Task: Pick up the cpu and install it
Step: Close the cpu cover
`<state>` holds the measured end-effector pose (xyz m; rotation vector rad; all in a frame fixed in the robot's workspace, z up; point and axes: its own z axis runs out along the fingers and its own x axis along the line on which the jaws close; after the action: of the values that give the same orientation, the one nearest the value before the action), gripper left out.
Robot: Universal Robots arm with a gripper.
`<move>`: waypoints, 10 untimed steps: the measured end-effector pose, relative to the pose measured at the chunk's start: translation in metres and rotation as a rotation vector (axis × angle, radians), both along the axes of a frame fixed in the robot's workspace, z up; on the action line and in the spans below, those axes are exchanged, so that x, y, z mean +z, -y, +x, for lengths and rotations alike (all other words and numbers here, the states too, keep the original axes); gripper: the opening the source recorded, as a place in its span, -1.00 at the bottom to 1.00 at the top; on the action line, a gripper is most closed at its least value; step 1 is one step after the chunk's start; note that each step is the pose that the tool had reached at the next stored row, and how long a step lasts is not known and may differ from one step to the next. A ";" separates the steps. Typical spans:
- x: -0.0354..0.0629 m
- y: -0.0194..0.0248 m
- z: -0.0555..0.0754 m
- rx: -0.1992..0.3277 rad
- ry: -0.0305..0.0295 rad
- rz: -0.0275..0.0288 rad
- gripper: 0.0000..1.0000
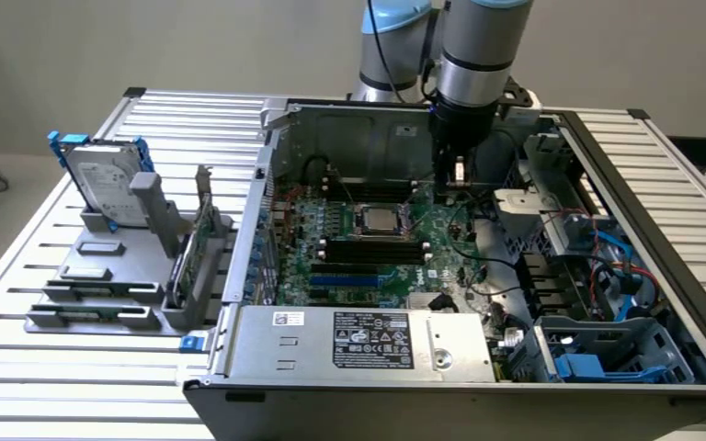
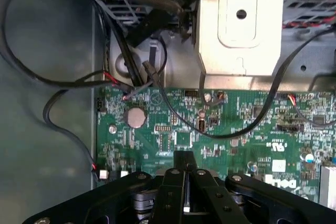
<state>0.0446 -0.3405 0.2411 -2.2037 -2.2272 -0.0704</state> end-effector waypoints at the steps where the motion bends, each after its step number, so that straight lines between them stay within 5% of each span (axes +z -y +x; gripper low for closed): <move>1: 0.0000 0.0000 0.000 0.000 -0.0166 0.0000 -0.79; 7: -0.0001 0.0000 -0.002 0.000 -0.0965 -0.0005 -0.79; 10: -0.0009 0.0000 -0.004 0.000 -0.1212 -0.0014 -0.79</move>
<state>0.0410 -0.3405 0.2402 -2.1462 -2.1646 0.0631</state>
